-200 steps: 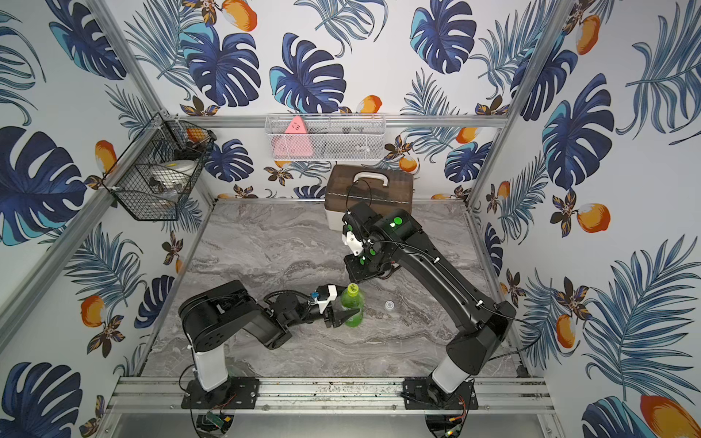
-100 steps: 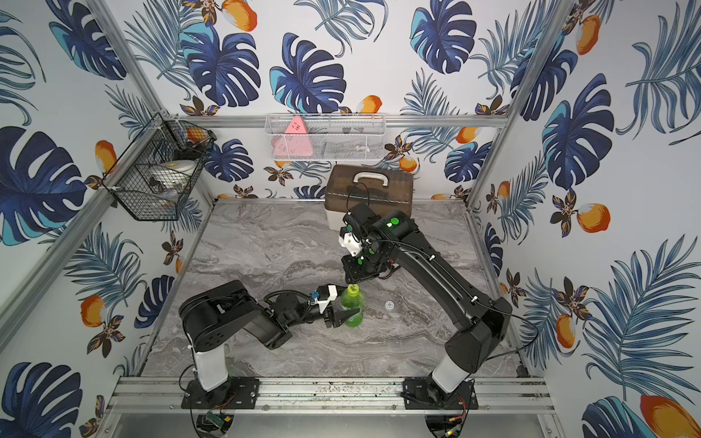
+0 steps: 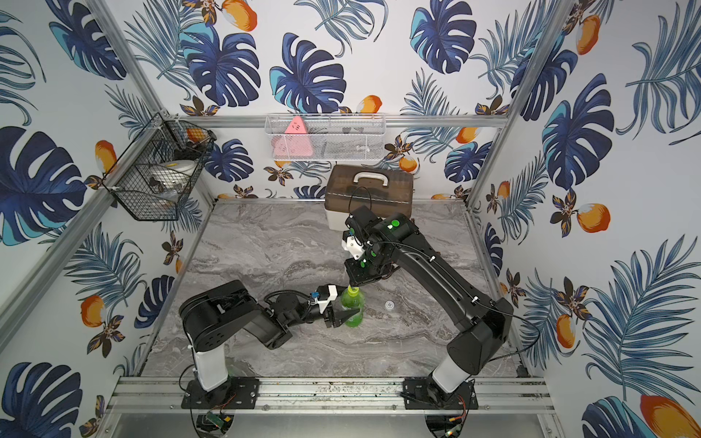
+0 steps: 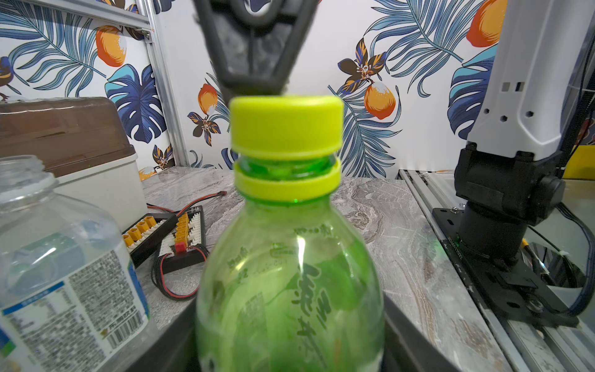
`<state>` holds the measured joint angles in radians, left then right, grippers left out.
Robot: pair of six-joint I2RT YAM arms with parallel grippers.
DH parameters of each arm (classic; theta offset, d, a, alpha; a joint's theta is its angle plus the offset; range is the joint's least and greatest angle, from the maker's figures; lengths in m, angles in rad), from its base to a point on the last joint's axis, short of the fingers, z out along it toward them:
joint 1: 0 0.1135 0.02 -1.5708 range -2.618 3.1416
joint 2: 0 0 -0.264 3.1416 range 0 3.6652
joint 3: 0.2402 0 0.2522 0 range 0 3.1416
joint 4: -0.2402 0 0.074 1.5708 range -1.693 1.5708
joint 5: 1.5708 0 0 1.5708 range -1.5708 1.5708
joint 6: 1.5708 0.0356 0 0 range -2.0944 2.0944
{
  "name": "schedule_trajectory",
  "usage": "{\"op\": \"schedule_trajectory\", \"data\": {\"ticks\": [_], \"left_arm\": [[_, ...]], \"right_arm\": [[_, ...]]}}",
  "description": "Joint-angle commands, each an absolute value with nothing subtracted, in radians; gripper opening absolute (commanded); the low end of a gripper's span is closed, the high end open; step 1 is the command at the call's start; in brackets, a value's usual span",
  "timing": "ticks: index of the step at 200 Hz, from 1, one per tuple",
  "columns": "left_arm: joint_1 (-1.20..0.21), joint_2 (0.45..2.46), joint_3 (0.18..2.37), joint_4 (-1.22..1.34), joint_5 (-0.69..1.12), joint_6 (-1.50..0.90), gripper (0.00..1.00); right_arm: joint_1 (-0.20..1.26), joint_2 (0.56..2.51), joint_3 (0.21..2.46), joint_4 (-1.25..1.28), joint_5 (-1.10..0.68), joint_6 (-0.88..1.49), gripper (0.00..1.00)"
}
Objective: Screw on the bottle caps
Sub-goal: Screw the bottle cap onto the plastic bottle.
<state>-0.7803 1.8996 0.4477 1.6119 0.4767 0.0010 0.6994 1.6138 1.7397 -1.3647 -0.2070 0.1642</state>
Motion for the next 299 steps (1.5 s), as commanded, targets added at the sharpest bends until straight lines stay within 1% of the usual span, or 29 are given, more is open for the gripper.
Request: {"op": "schedule_trajectory", "data": {"ticks": [1,16,88,117,136,152,178,210,215,233,299], "left_arm": [[-0.783,1.914,0.438,1.547,0.507,0.009,0.69],[-0.782,1.914,0.438,1.546,0.505,0.009,0.69],[-0.784,1.913,0.434,1.546,0.478,0.013,0.68],[-0.783,1.915,0.436,1.547,0.474,0.014,0.68],[-0.784,1.913,0.436,1.546,0.476,0.015,0.69],[-0.783,1.91,0.433,1.546,0.473,0.019,0.69],[-0.783,1.911,0.434,1.547,0.475,0.022,0.69],[-0.782,1.911,0.436,1.547,0.485,0.015,0.69],[-0.782,1.91,0.436,1.547,0.483,0.017,0.69],[-0.782,1.913,0.439,1.548,0.485,0.017,0.69],[-0.783,1.917,0.443,1.546,0.479,0.017,0.69]], "right_arm": [[0.699,1.606,1.734,-1.376,-0.215,0.166,0.24],[0.7,1.6,1.733,-1.382,-0.218,0.172,0.22],[0.699,1.568,1.686,-1.405,-0.228,0.203,0.21],[0.702,1.548,1.658,-1.407,-0.275,0.204,0.22],[0.699,1.531,1.665,-1.406,-0.286,0.194,0.24],[0.684,1.502,1.668,-1.364,-0.277,0.185,0.28],[0.609,1.483,1.646,-1.252,-0.403,0.182,0.3],[0.58,1.463,1.57,-1.07,-0.503,0.206,0.32],[0.553,1.459,1.556,-1.043,-0.513,0.209,0.32],[0.539,1.451,1.509,-0.973,-0.536,0.213,0.32],[0.536,1.452,1.437,-0.986,-0.557,0.206,0.26]]}}
